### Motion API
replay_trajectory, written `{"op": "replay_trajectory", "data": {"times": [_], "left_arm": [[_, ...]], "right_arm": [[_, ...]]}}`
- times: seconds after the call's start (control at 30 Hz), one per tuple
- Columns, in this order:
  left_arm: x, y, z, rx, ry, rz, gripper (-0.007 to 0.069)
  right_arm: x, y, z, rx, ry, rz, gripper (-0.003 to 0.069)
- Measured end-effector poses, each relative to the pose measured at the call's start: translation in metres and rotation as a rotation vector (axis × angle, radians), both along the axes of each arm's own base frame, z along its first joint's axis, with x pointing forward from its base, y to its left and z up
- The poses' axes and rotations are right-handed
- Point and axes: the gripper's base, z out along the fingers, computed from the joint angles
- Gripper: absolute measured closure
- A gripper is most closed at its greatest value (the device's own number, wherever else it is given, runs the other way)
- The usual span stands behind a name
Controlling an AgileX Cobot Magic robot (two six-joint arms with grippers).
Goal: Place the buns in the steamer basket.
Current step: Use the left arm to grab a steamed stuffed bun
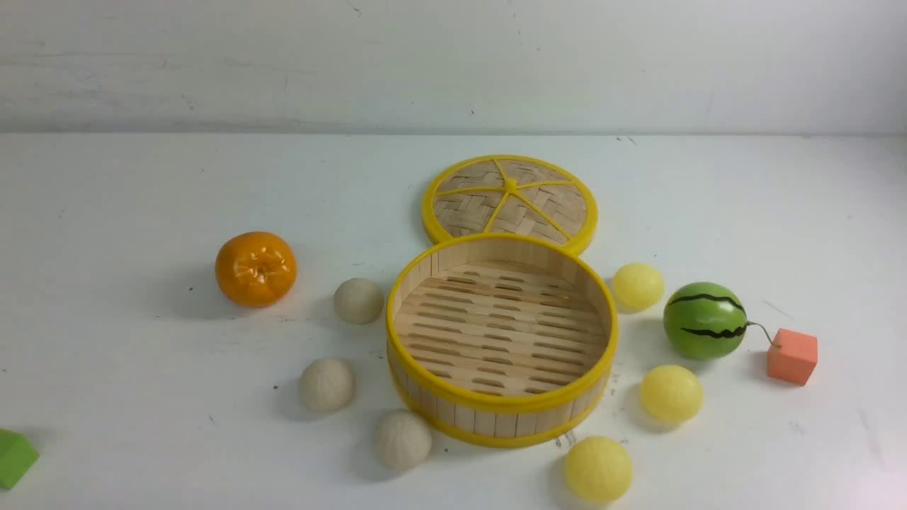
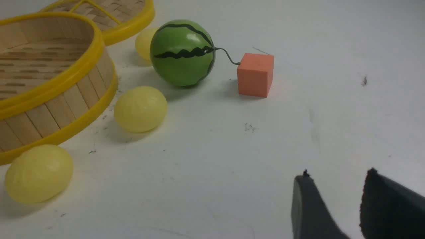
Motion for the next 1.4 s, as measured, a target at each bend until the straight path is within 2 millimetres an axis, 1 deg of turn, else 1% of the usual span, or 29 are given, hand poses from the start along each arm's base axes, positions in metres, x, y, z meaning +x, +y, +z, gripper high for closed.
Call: {"op": "replay_trajectory", "data": {"times": [0.33,0.47,0.5,0.57,0.6,0.7,0.8,0.9,0.97,1.0,1.03,1.07,1.1,1.13,1.17,1.27,1.33,1.37,1.4], "left_arm": [[0.000,0.000,0.000,0.002,-0.005,0.001,0.0386],[0.001,0.000,0.003,-0.071,-0.018,0.015,0.0386],[0.001,-0.001,0.004,-0.113,-0.022,0.022,0.0386],[0.002,-0.002,0.010,-0.294,-0.038,0.047,0.0386],[0.002,-0.003,0.013,-0.411,-0.043,0.062,0.0386],[0.003,-0.003,0.020,-0.607,-0.061,0.090,0.0386],[0.004,-0.001,0.023,-0.657,-0.095,0.101,0.0386],[0.004,0.000,0.029,-0.660,-0.137,0.105,0.0416],[0.002,-0.001,0.039,-0.659,-0.139,0.083,0.0457],[0.001,-0.001,0.043,-0.661,-0.147,0.078,0.0463],[-0.003,-0.002,0.060,-0.647,-0.166,0.047,0.0515],[-0.004,-0.003,0.062,-0.641,-0.169,0.042,0.0529],[-0.007,-0.004,0.074,-0.611,-0.163,0.013,0.0571],[-0.009,-0.005,0.082,-0.589,-0.164,-0.005,0.0599],[-0.009,-0.009,0.091,-0.538,-0.103,-0.034,0.0635],[0.000,-0.019,0.106,-0.396,0.084,-0.102,0.0638],[0.017,-0.027,0.106,-0.268,0.283,-0.156,0.0638],[0.019,-0.028,0.107,-0.251,0.293,-0.164,0.0638],[0.036,-0.034,0.102,-0.175,0.457,-0.203,0.0638]], "right_arm": [[0.000,0.000,0.000,0.001,0.000,0.000,0.0419],[0.000,0.000,0.000,0.003,0.000,0.000,0.0419],[0.000,0.000,0.000,0.003,0.000,0.000,0.0419],[0.000,0.000,0.000,0.003,0.000,0.000,0.0419],[0.000,0.000,0.000,0.003,0.000,0.000,0.0419],[0.000,0.000,0.000,0.003,0.000,0.000,0.0419],[0.000,0.000,0.000,0.003,0.000,0.000,0.0419],[0.000,0.000,0.000,0.003,0.000,0.000,0.0419],[0.000,0.000,0.000,0.003,0.000,0.000,0.0419],[0.000,0.000,0.000,0.003,0.000,0.000,0.0419],[0.000,0.000,0.000,0.003,0.000,0.000,0.0419],[0.000,0.000,0.000,0.003,0.000,0.000,0.0419],[0.000,0.000,0.000,0.003,0.000,0.000,0.0419],[0.000,0.000,0.000,0.003,0.000,0.000,0.0419],[0.000,0.000,0.000,0.003,0.000,0.000,0.0419],[0.000,0.000,0.000,0.003,0.000,0.000,0.0419],[0.000,0.000,0.000,0.003,0.000,0.000,0.0419],[0.000,0.000,0.000,0.003,0.000,0.000,0.0419],[0.000,0.000,0.000,0.003,0.000,0.000,0.0419]]}}
